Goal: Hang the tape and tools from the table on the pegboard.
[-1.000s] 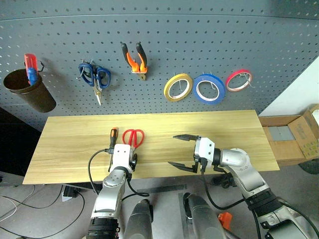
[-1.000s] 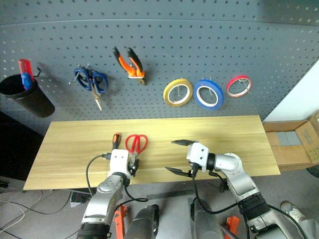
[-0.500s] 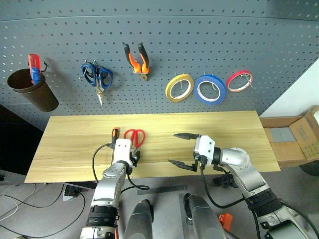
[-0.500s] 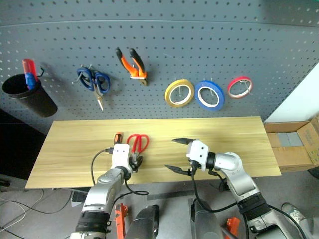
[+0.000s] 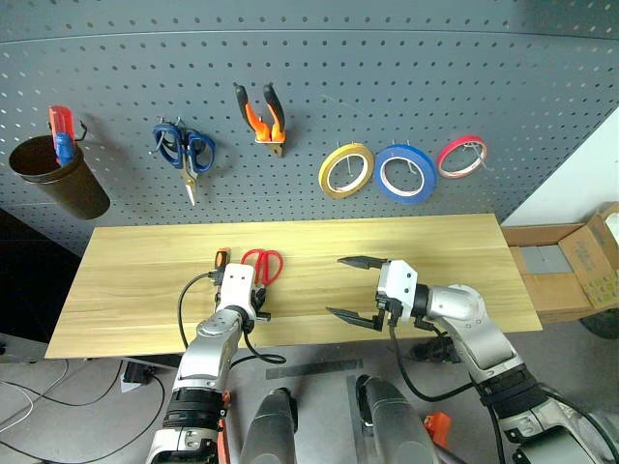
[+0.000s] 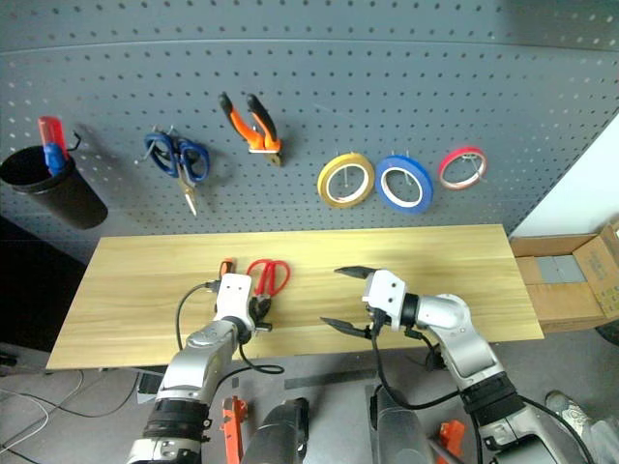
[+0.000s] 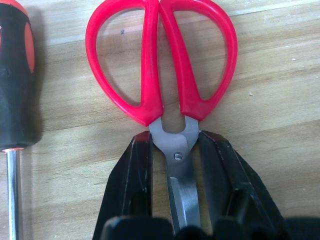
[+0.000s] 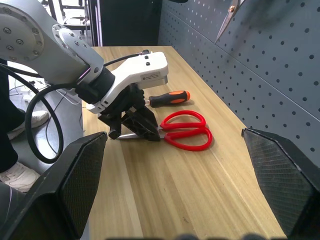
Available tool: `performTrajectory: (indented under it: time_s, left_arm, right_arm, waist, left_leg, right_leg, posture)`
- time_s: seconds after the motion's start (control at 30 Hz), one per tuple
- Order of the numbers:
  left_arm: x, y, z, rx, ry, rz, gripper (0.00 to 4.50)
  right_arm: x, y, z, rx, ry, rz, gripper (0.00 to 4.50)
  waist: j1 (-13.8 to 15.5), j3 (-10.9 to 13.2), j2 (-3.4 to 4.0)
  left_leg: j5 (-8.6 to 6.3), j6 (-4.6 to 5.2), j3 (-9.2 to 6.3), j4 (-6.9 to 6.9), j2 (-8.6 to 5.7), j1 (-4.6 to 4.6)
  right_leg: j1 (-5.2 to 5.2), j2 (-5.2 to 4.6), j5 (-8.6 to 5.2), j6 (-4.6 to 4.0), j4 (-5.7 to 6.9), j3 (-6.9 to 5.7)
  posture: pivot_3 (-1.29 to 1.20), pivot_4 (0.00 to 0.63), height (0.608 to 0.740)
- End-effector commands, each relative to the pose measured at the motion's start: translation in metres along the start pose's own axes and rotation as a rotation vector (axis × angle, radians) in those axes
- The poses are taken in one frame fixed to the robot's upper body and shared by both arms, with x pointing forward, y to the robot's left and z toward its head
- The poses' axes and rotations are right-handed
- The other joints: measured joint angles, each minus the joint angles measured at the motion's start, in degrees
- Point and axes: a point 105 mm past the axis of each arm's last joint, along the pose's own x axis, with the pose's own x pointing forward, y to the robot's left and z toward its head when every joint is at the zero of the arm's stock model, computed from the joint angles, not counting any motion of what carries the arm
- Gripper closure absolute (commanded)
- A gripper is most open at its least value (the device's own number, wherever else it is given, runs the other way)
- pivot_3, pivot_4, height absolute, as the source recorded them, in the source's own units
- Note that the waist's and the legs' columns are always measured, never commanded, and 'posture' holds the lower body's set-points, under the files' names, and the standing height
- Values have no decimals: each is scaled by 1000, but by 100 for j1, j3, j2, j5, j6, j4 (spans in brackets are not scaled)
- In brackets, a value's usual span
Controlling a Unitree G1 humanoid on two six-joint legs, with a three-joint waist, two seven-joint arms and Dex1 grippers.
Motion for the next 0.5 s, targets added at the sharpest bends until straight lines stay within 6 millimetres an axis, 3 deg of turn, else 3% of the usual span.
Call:
performTrajectory:
  time_s: [0.03,0.23,0.5]
  left_arm:
    - [-3,1,-21,-22,72,24,3504]
    - [-19,-6,3,74,-43,10,3504]
    - [-61,-13,43,235,-254,71,3504]
  right_arm:
    - [0,-7,7,-23,-27,-18,0]
    - [0,-14,9,-40,-33,-32,0]
    - [-7,-17,25,-58,-88,-55,0]
  waist:
    - [0,0,0]
    - [-2,0,0]
    - [90,-24,-6]
  left_leg:
    - [0,0,0,0,0,0]
    - [0,0,1,-4,2,-7]
    - [0,-2,-5,-1,1,-22]
  right_leg:
    - [0,0,0,0,0,0]
    - [-7,0,0,0,-4,0]
    - [-19,-2,1,-2,-5,-4]
  posture:
    - [-39,311,740]
    - [-28,283,740]
    - [13,225,740]
